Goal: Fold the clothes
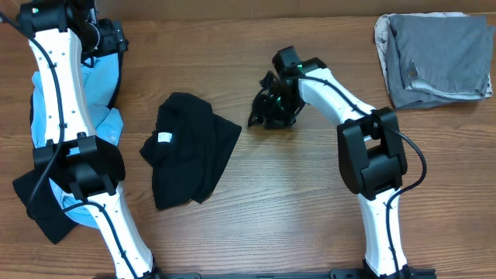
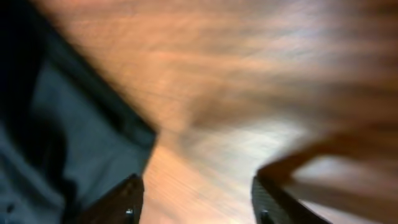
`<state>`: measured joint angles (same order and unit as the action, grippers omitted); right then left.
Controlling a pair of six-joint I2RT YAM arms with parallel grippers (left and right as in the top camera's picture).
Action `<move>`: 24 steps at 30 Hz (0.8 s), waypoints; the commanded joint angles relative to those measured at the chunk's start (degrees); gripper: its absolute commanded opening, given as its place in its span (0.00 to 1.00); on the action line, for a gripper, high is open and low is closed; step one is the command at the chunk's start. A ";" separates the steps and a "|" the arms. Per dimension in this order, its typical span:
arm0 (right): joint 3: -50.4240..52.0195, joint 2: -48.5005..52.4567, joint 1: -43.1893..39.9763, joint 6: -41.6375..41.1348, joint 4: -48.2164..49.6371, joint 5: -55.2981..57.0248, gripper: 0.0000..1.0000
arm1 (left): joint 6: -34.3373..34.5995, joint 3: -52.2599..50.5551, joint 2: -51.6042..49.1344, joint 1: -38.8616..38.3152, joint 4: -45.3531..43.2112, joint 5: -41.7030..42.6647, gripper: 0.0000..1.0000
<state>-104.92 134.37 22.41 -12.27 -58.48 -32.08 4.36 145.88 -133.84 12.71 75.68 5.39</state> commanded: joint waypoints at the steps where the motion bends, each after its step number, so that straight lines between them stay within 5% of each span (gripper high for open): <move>1: -0.13 -0.66 3.96 0.04 0.04 -4.04 0.61 | -0.07 0.42 -0.42 -0.63 0.11 0.63 0.84; 6: -0.13 -0.63 8.94 -5.92 3.52 2.08 0.60 | -0.07 0.42 -0.42 -0.63 0.17 0.63 0.84; 11: -0.13 -0.61 12.37 -10.03 5.07 14.93 0.31 | -0.07 0.42 -0.42 -0.72 0.17 0.66 0.85; 19: -0.13 -0.59 14.93 -14.23 4.76 26.93 0.07 | -0.04 0.42 -0.42 -0.74 0.17 0.68 0.85; 24: -0.13 -0.59 13.16 -15.89 2.73 29.00 0.04 | -0.04 0.42 -0.42 -0.74 0.42 0.66 0.85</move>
<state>-105.12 133.56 37.91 -26.11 -54.70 -10.70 4.36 145.88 -133.95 12.71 75.85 5.39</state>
